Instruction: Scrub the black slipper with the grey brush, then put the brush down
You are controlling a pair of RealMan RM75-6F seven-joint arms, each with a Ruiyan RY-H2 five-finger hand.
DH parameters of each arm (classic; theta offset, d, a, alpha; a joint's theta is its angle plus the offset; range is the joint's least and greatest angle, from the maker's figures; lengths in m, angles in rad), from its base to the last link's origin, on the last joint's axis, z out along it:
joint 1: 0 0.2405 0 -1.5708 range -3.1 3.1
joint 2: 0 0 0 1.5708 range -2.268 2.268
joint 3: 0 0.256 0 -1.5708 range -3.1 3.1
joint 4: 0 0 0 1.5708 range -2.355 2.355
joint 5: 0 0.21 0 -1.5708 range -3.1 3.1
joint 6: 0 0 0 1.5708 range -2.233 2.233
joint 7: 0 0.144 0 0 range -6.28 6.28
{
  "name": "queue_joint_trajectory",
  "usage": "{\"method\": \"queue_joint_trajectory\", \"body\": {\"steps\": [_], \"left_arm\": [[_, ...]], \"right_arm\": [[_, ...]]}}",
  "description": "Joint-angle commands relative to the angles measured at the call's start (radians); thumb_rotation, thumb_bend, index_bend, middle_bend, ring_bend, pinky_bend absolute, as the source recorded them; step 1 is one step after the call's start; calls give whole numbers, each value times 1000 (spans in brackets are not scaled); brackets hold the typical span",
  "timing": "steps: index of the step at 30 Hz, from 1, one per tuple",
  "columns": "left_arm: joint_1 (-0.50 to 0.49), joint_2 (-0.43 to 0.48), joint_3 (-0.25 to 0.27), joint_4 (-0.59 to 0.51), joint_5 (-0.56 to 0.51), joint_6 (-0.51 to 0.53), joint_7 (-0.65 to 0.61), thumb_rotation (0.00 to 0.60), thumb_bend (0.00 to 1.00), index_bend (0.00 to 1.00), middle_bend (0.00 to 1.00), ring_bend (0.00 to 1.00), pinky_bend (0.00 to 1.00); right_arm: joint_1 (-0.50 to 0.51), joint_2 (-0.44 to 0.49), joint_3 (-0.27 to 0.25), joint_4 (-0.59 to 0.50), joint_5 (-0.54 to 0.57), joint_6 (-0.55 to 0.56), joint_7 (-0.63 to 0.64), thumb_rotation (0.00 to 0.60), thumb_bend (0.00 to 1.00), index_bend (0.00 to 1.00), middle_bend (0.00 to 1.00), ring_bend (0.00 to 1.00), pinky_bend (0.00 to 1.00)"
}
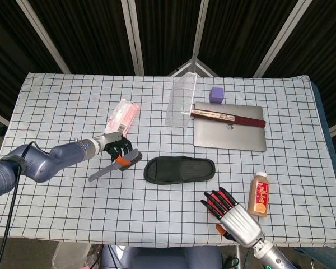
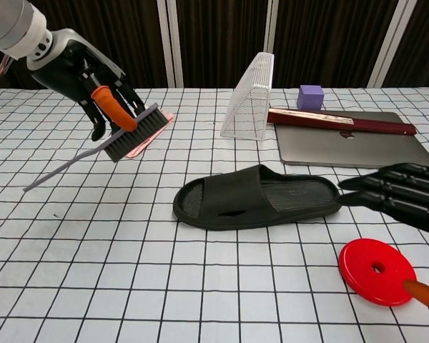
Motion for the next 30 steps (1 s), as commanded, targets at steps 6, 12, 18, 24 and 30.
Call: {"method": "queue_joint_trajectory", "body": {"steps": [6,12,18,24,30], "left_arm": [[-252,-95,294,105,-75,-14,-164,600,658,664,684,531,531],[-336,-192,379,179,-106,-26,-222,600,658,664,684,530,531],[-361,-282,393,277,-142,-44,-261,600,658,665,684,530,531],[-340,-377,336,409,-149,-103,-249,600,659,665,684,530,531],[-322,-469,248,553,-136,-195,-209,600,659,665,684,531,531]], "right_arm": [[105,-100,73,99,7,-43,113,524,495,0,0,0,0],[161,-161,87,151,35,-105,145,524,495,0,0,0,0],[193,-205,82,184,65,-144,156,526,495,0,0,0,0],[222,-260,85,223,99,-171,174,524,502,0,0,0,0],[251,-298,99,241,127,-182,190,526,502,0,0,0,0]]}}
